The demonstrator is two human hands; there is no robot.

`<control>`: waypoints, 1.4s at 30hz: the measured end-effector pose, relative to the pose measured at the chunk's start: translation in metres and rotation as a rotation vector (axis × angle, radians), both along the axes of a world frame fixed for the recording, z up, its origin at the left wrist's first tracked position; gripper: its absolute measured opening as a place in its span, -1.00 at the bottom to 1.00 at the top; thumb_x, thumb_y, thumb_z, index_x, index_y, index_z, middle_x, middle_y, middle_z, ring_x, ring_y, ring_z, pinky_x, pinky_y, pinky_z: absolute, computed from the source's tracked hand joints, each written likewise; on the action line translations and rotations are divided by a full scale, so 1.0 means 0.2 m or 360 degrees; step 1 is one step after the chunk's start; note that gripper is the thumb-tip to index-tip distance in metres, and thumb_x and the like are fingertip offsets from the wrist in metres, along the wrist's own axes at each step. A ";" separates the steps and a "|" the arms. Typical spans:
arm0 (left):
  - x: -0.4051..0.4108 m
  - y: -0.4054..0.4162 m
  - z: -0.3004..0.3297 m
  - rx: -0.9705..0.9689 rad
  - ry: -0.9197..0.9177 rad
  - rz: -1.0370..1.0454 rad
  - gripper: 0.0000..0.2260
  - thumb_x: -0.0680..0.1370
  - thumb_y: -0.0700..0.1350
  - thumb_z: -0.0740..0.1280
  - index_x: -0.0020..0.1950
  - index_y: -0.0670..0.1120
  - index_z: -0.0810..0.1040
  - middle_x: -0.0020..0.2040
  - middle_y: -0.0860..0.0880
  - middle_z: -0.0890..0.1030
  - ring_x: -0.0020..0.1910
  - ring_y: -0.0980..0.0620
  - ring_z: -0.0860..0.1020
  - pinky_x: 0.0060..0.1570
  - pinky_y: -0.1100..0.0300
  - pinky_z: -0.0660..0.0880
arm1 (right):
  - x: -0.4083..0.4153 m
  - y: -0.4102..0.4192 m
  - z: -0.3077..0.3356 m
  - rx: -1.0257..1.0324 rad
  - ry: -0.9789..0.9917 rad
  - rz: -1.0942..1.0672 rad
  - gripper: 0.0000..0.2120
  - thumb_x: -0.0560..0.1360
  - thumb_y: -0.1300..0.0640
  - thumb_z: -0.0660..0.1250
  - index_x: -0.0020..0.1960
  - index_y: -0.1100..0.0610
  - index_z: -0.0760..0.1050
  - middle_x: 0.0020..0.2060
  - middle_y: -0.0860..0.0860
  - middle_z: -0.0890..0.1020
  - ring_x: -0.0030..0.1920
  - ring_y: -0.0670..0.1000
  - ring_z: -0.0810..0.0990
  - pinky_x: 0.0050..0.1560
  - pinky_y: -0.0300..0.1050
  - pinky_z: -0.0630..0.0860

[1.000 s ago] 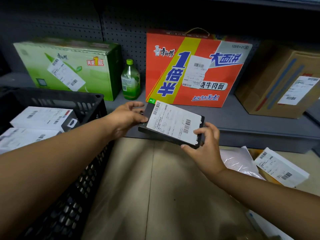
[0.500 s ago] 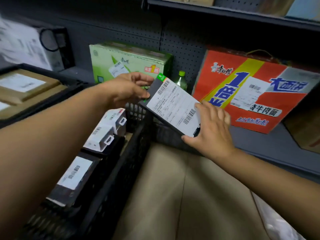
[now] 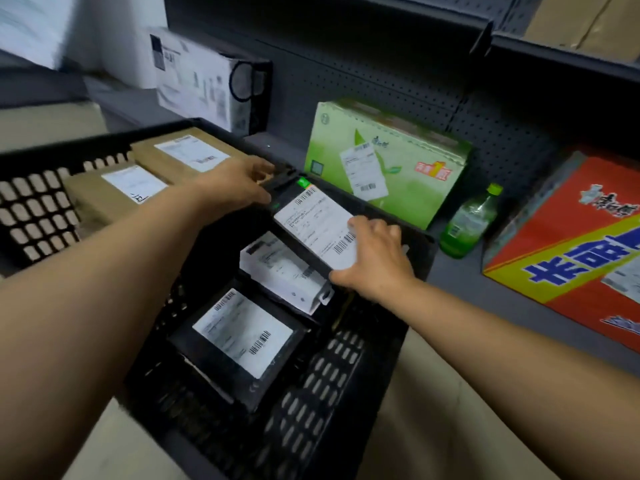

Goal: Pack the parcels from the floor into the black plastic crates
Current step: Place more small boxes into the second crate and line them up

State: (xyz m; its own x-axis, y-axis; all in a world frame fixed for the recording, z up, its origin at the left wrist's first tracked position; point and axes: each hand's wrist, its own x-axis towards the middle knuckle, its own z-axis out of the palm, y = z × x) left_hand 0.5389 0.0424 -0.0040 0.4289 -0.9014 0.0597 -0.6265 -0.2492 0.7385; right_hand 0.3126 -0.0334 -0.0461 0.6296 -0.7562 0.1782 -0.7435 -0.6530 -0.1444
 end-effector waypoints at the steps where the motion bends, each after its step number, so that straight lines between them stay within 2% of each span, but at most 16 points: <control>1: 0.04 0.02 -0.02 0.0047 -0.0087 0.0021 -0.50 0.45 -0.28 0.37 0.38 -0.05 0.42 0.27 -0.03 0.50 0.20 0.05 0.46 0.17 0.31 0.31 | 0.05 -0.01 -0.03 0.0091 0.0034 -0.0014 -0.20 0.23 -0.14 0.49 0.36 0.04 0.25 0.25 0.10 0.37 0.25 0.18 0.26 0.10 -0.04 0.33; 3: 0.11 0.05 -0.07 0.0131 -0.0229 0.0035 -0.54 0.44 -0.29 0.34 0.32 -0.02 0.47 0.28 -0.02 0.48 0.27 -0.02 0.43 0.25 0.21 0.31 | 0.14 -0.03 -0.08 0.0254 0.0101 -0.0005 -0.21 0.24 -0.13 0.49 0.36 0.03 0.25 0.25 0.10 0.38 0.26 0.18 0.26 0.04 -0.06 0.31; 5: 0.16 0.06 -0.12 0.0190 -0.0351 0.0022 -0.56 0.43 -0.30 0.32 0.29 -0.03 0.49 0.29 -0.08 0.48 0.27 -0.08 0.41 0.23 0.15 0.33 | 0.20 -0.05 -0.13 0.0338 0.0183 0.0020 -0.21 0.25 -0.12 0.50 0.37 0.03 0.24 0.25 0.11 0.38 0.26 0.19 0.26 0.12 -0.04 0.33; 8: 0.22 0.07 -0.18 0.0256 -0.0420 0.0001 -0.56 0.45 -0.29 0.30 0.32 -0.04 0.47 0.22 -0.10 0.51 0.21 -0.10 0.45 0.10 0.20 0.38 | 0.26 -0.08 -0.17 0.0380 0.0231 0.0029 -0.21 0.25 -0.08 0.49 0.39 0.00 0.23 0.26 0.10 0.35 0.28 0.18 0.22 0.18 -0.06 0.32; 10: 0.25 0.05 -0.24 0.0281 -0.0566 -0.0060 -0.50 0.43 -0.22 0.35 0.36 0.01 0.42 0.28 -0.07 0.49 0.26 -0.08 0.42 0.18 0.17 0.40 | 0.28 -0.10 -0.17 0.0369 0.0246 0.0031 -0.21 0.25 -0.08 0.47 0.41 -0.01 0.23 0.27 0.08 0.34 0.29 0.16 0.21 0.21 -0.07 0.30; 12: 0.27 0.01 -0.27 0.0325 -0.0888 -0.0205 -0.40 0.39 -0.11 0.41 0.42 0.04 0.35 0.41 -0.02 0.37 0.43 -0.04 0.24 0.36 0.10 0.28 | 0.27 -0.11 -0.17 0.0363 0.0239 0.0020 -0.21 0.25 -0.08 0.46 0.41 -0.02 0.24 0.28 0.07 0.35 0.30 0.15 0.22 0.24 -0.08 0.28; 15: 0.21 -0.05 -0.30 0.0459 -0.1167 -0.0461 -0.30 0.37 0.02 0.46 0.46 0.03 0.28 0.51 0.02 0.20 0.53 -0.01 -0.03 0.46 0.05 -0.03 | 0.26 -0.11 -0.16 0.0424 0.0207 0.0008 -0.22 0.26 -0.07 0.47 0.41 -0.03 0.24 0.27 0.06 0.36 0.31 0.13 0.21 0.23 -0.13 0.26; 18: 0.13 -0.11 -0.35 0.0587 -0.1334 -0.0676 -0.29 0.34 0.08 0.48 0.42 -0.01 0.30 0.49 0.03 0.25 0.53 0.00 -0.11 0.46 -0.03 -0.19 | 0.27 -0.10 -0.16 0.0448 0.0171 0.0019 -0.24 0.26 -0.06 0.47 0.40 -0.04 0.26 0.26 0.05 0.37 0.30 0.12 0.21 0.23 -0.16 0.25; 21: 0.10 -0.15 -0.38 0.0709 -0.1498 -0.0697 -0.17 0.36 0.10 0.47 0.51 -0.03 0.13 0.52 0.01 0.18 0.53 -0.03 -0.13 0.47 -0.11 -0.23 | 0.27 -0.10 -0.17 0.0457 0.0148 0.0025 -0.26 0.26 -0.05 0.46 0.39 -0.03 0.28 0.26 0.04 0.38 0.30 0.10 0.21 0.23 -0.17 0.24; 24: 0.09 -0.16 -0.40 0.0747 -0.1620 -0.0662 -0.22 0.37 0.12 0.44 0.50 0.00 0.17 0.48 0.01 0.28 0.53 -0.05 -0.08 0.45 -0.14 -0.25 | 0.26 -0.11 -0.19 0.0529 0.0176 0.0047 -0.25 0.29 -0.03 0.45 0.42 -0.01 0.25 0.30 0.03 0.36 0.34 0.08 0.19 0.24 -0.16 0.25; 27: 0.09 -0.16 -0.44 0.0696 -0.1672 -0.0581 -0.40 0.43 0.08 0.38 0.43 0.05 0.28 0.41 0.01 0.39 0.53 -0.07 0.01 0.43 -0.14 -0.25 | 0.24 -0.12 -0.23 0.0546 0.0175 0.0080 -0.23 0.33 -0.02 0.45 0.46 0.03 0.23 0.36 0.02 0.31 0.37 0.08 0.16 0.30 -0.16 0.22; 29: 0.08 -0.16 -0.45 0.0646 -0.1714 -0.0540 -0.44 0.45 0.05 0.36 0.42 0.06 0.30 0.39 0.01 0.42 0.52 -0.07 0.06 0.44 -0.15 -0.23 | 0.24 -0.12 -0.26 0.0523 0.0143 0.0087 -0.24 0.35 -0.03 0.46 0.47 0.04 0.23 0.39 0.03 0.27 0.39 0.08 0.13 0.32 -0.17 0.18; 36: 0.08 -0.17 -0.48 0.0650 -0.1793 -0.0494 -0.39 0.44 0.09 0.38 0.45 0.08 0.27 0.42 0.03 0.38 0.51 -0.07 0.08 0.45 -0.15 -0.21 | 0.24 -0.13 -0.28 0.0480 0.0223 0.0101 -0.25 0.37 -0.07 0.44 0.48 -0.01 0.23 0.44 0.08 0.23 0.44 0.12 0.07 0.37 -0.05 0.21; 40: 0.05 -0.16 -0.46 0.0719 -0.1811 -0.0472 -0.34 0.46 0.10 0.36 0.50 0.07 0.17 0.48 0.02 0.29 0.53 -0.08 0.02 0.44 -0.17 -0.24 | 0.24 -0.11 -0.28 0.0412 0.0339 0.0093 -0.26 0.40 -0.12 0.40 0.48 -0.02 0.17 0.44 0.08 0.22 0.43 0.14 0.08 0.30 0.03 0.34; 42: 0.02 -0.14 -0.46 0.0766 -0.1800 -0.0441 -0.31 0.48 0.09 0.35 0.52 0.05 0.11 0.50 0.01 0.25 0.53 -0.09 -0.02 0.44 -0.20 -0.25 | 0.24 -0.10 -0.27 0.0424 0.0415 0.0087 -0.20 0.39 -0.17 0.40 0.50 -0.05 0.09 0.47 0.09 0.14 0.46 0.15 0.05 0.30 0.08 0.35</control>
